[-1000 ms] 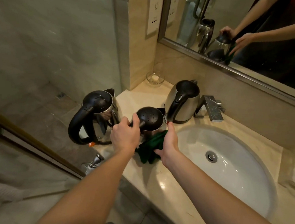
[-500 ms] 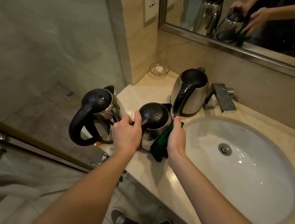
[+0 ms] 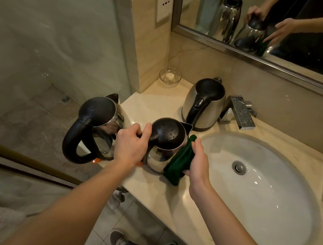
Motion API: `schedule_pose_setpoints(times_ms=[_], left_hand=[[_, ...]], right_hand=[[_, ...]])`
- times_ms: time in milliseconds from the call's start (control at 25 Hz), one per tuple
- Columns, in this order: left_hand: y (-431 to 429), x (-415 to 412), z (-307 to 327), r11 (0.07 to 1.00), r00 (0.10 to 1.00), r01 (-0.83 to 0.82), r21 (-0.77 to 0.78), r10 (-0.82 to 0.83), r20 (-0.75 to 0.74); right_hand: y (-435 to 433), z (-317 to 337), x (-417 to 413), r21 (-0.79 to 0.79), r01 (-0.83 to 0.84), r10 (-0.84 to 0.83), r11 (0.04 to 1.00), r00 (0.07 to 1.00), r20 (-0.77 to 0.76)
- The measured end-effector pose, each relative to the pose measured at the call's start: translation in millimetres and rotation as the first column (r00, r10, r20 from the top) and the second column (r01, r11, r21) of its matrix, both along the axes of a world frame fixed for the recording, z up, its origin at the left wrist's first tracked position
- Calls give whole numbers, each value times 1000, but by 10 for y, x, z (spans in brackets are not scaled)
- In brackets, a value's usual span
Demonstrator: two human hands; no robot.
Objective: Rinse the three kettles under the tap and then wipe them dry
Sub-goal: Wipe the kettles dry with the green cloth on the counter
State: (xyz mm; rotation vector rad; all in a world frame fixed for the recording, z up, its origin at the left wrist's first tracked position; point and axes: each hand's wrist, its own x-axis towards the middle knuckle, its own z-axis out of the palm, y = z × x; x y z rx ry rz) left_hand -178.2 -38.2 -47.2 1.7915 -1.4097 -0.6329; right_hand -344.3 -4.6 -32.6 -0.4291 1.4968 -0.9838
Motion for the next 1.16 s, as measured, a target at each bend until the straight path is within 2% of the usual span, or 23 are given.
schedule_pose_setpoints(times_ms=[200,320,480,560,1000,1160], left_hand=[[-41,80,-13,997,997,70,-31,-69,26],[42,-39,53,997,995,-57,-47,60,81],[27,-237,58,965,965,-263,-6,263,16],[-8,-242,31,952,952,-306,5,306,29],[-140,-50,-26,981,981,-170,-93,178,81],[-171,-11,-66,986,985,-141,-93,149,85]], right_hand=[[117,-171,39,-37,-48,45,998,997,-62],[137,-195,37,-32,-19,17,999,998,-57],[58,-151,-74,57,25,-26,998,999,18],[30,-165,-125,93,31,-35,995,998,49],[144,-189,-195,9,-39,39,999,999,-1],[57,-284,-210,58,-50,49,997,999,6]])
